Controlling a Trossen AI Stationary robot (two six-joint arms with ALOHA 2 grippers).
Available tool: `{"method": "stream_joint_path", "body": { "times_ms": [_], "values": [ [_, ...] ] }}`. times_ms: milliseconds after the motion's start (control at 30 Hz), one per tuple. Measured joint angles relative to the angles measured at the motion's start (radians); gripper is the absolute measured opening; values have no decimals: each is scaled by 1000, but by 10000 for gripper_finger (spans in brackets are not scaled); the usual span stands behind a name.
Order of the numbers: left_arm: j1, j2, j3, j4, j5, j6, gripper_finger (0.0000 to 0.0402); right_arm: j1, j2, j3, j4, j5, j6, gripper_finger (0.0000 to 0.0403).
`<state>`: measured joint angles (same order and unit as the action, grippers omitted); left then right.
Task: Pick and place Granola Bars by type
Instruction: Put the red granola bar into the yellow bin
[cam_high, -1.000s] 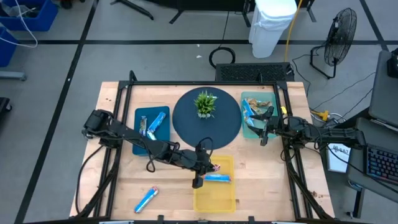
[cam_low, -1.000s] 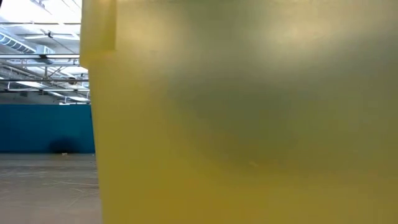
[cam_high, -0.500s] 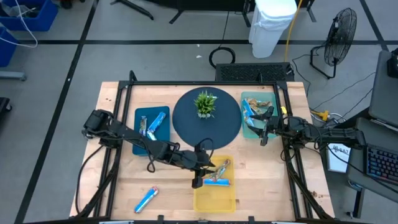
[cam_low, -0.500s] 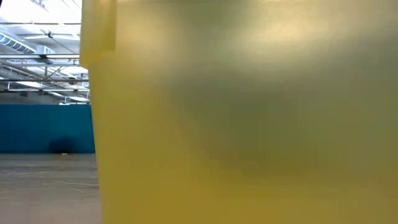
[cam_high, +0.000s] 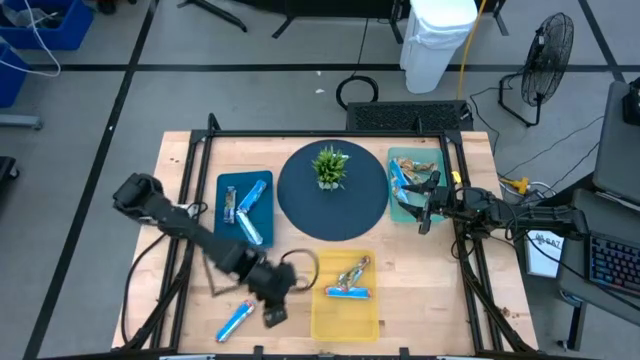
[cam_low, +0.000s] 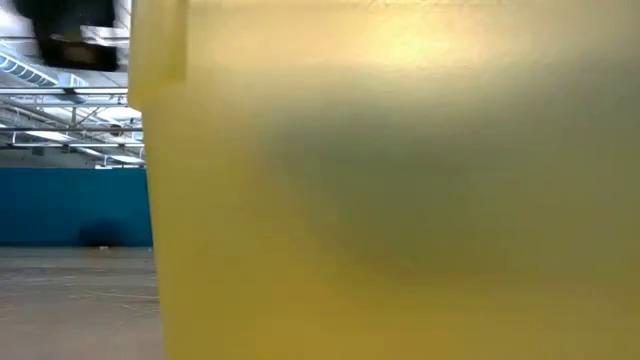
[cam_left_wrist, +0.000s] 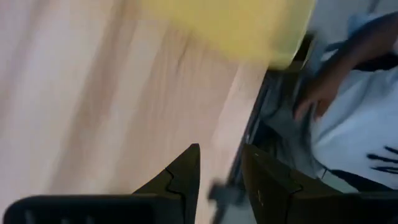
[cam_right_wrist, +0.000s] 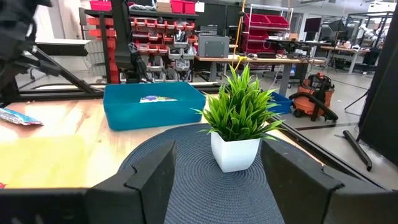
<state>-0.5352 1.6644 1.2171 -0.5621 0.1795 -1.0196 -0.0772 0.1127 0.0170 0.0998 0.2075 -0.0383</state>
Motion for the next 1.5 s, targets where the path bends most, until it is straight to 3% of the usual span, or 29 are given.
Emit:
{"method": "stream_joint_path", "body": {
  "times_ms": [267, 467, 567, 800, 933, 1233, 1500],
  "values": [
    [-192, 4, -1, -21, -226, -398, 120, 0, 0, 0, 0, 0, 0, 226],
    [-247, 28, -1, -59, -338, -453, 120, 0, 0, 0, 0, 0, 0, 226],
    [-241, 57, -1, -95, -317, -471, 120, 0, 0, 0, 0, 0, 0, 226],
    [-193, 151, -1, -172, -77, -509, 120, 0, 0, 0, -2, 0, 0, 226],
    [-174, 182, -1, -210, 6, -511, 120, 0, 0, 0, -1, 0, 0, 226],
    [-171, 182, -2, -330, -23, -587, 120, 0, 0, 0, 0, 0, 0, 226],
    [-173, 182, -3, -318, -22, -644, 120, 0, 0, 0, 0, 0, 0, 226]
  ]
}}
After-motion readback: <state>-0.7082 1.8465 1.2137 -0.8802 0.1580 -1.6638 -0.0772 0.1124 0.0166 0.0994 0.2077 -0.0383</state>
